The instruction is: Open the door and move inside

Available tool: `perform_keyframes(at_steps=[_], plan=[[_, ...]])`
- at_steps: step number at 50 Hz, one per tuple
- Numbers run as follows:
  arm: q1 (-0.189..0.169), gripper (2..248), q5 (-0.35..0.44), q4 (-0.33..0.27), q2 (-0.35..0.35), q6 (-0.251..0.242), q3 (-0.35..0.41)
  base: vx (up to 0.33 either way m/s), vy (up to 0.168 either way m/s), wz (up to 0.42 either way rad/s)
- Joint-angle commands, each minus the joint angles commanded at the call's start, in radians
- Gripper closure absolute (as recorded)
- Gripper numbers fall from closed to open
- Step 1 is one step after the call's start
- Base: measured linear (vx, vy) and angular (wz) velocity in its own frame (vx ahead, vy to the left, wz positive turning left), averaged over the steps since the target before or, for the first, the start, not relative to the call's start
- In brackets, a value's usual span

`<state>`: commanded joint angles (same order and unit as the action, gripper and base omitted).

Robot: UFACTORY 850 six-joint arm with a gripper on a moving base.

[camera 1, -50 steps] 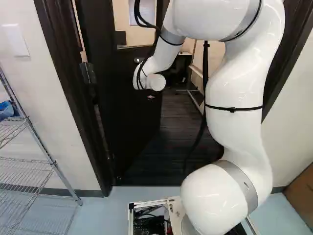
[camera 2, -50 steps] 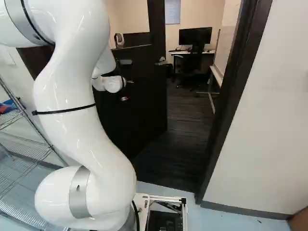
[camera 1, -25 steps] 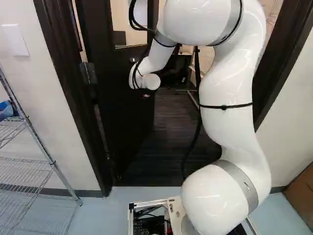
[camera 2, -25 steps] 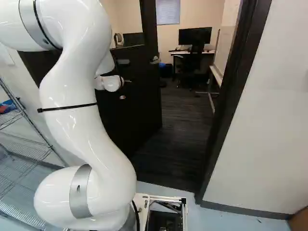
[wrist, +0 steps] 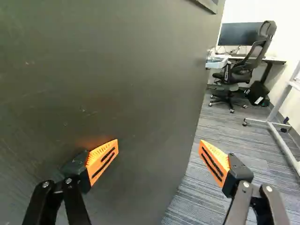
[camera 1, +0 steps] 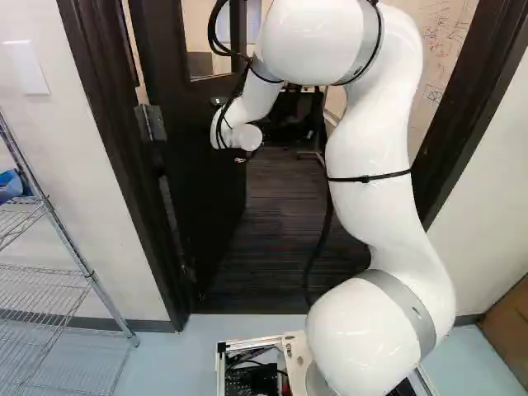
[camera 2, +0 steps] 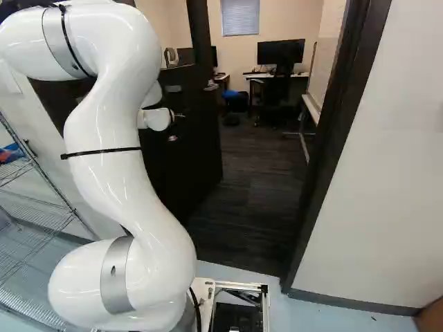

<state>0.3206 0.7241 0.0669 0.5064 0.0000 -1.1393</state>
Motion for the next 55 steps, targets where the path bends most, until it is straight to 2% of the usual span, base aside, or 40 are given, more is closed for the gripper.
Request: perform_keyframes(at_steps=[55], plan=[[0.047,3,0.0,-0.169,0.111,0.0,-0.144,0.0,0.0,0.0]])
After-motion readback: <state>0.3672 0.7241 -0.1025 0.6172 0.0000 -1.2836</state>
